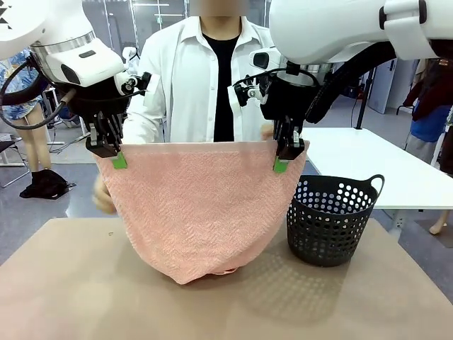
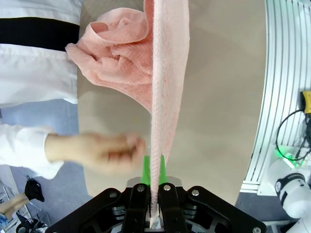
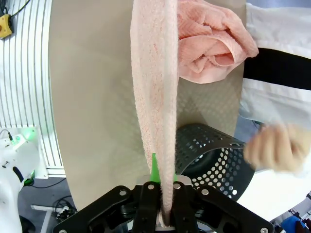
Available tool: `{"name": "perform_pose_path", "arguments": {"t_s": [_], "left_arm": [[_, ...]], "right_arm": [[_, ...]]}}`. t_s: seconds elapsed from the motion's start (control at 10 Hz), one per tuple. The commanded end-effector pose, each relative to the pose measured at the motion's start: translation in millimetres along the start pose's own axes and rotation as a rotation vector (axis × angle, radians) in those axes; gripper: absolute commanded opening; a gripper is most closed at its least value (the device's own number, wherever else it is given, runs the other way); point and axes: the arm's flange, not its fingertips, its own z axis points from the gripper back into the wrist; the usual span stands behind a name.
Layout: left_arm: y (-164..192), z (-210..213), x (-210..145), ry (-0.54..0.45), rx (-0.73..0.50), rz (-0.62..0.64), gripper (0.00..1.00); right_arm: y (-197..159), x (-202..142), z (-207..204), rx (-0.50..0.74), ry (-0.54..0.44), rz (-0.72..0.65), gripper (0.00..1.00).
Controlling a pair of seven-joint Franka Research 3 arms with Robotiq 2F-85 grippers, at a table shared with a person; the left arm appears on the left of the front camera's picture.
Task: Fold the towel.
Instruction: Release the end of the 100 cm Hotel Towel you were holding and grab the top end of the folded side.
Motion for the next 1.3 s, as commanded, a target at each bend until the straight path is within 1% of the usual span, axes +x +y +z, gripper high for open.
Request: {"name": "perform_pose_path", "arguments": {"t_s": [0.0,1.2], "left_arm": [[0.9,0.0,-1.5,0.0,-0.001,0.003,0.0],[0.9,0.0,-1.5,0.0,-0.001,0.003,0.0]], "right_arm": [[0.0,-0.3,-0.5,0.001,0.001,-0.001,0.0],[0.0,-0.3,-0.5,0.001,0.001,-0.001,0.0]]}}
